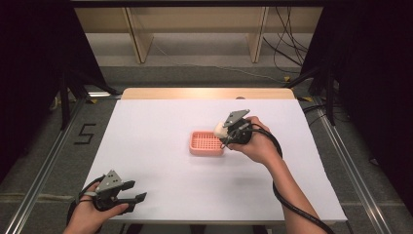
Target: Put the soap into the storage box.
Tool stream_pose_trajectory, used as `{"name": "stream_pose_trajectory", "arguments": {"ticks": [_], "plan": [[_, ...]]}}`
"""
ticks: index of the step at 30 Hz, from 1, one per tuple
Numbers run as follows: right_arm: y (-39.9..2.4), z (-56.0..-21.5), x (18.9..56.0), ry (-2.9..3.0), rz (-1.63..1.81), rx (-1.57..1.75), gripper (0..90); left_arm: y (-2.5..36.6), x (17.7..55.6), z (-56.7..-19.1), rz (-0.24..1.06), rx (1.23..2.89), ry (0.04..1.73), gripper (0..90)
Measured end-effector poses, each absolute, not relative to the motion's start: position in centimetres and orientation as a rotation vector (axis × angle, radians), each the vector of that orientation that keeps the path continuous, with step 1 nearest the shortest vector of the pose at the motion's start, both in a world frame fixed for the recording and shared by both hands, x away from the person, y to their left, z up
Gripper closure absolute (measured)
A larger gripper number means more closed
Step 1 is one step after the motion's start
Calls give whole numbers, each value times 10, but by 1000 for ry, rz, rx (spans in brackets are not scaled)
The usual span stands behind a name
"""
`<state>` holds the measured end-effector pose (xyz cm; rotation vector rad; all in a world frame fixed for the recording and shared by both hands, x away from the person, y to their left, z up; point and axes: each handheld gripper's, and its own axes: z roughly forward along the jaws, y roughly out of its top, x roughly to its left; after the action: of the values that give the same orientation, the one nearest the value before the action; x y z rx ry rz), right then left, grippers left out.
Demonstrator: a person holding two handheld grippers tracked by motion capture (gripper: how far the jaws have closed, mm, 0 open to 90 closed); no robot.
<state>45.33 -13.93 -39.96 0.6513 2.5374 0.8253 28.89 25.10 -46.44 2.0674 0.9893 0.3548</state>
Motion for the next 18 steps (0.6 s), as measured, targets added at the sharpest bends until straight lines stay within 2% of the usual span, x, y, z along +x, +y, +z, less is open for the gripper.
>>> {"name": "stream_pose_trajectory", "arguments": {"ticks": [18], "plan": [[-130, -399, 460, 2548, 823, 608, 507, 255, 286, -463, 376, 2068, 985, 371]]}}
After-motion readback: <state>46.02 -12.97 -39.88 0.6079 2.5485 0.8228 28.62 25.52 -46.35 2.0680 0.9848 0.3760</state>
